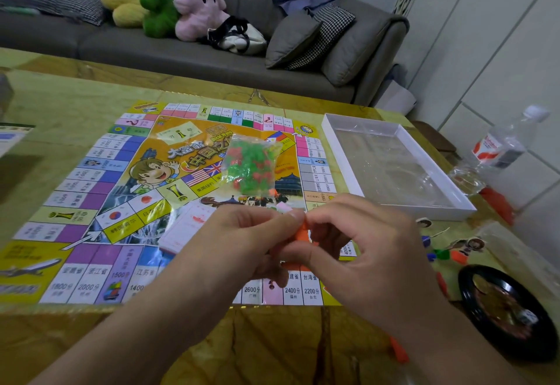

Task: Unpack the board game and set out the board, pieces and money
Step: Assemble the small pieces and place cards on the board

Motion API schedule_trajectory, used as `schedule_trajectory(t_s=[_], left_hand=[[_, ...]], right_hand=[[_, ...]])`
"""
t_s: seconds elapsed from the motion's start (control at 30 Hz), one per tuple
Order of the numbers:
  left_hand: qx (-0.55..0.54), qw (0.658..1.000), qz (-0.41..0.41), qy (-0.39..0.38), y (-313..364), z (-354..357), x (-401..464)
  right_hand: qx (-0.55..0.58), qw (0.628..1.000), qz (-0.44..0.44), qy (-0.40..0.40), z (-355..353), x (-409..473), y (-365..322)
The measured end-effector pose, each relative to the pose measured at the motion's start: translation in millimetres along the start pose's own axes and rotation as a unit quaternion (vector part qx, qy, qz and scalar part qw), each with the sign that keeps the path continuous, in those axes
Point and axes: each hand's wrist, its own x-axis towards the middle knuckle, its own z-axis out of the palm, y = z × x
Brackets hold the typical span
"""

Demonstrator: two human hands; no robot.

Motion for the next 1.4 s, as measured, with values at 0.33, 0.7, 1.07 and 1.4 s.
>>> schedule_trajectory(t_s=[0.33, 0.7, 1.07, 1.4], left_hand=[[-0.036, 0.998, -0.050, -0.001, 0.6, -0.8, 1.1], [-0.076, 0.994, -0.003, -0.077, 1.3, -2.1, -3.5], [-0.142, 0.983, -0.025, -0.113, 2.2, -5.7, -1.0], [-0.059, 0.985, -0.012, -0.159, 8.5, -15.0, -3.2]], right_hand=[[0.088, 0.994, 0.063, -0.001, 4.7, -0.5, 1.9], [0.070, 0.996, 0.048, -0.005, 0.7, 1.2, -0.5], [0.109, 0.991, 0.082, -0.006, -7.8, 0.1, -4.9], [0.136, 0.987, 0.084, -0.032, -12.8, -0.2, 1.2]])
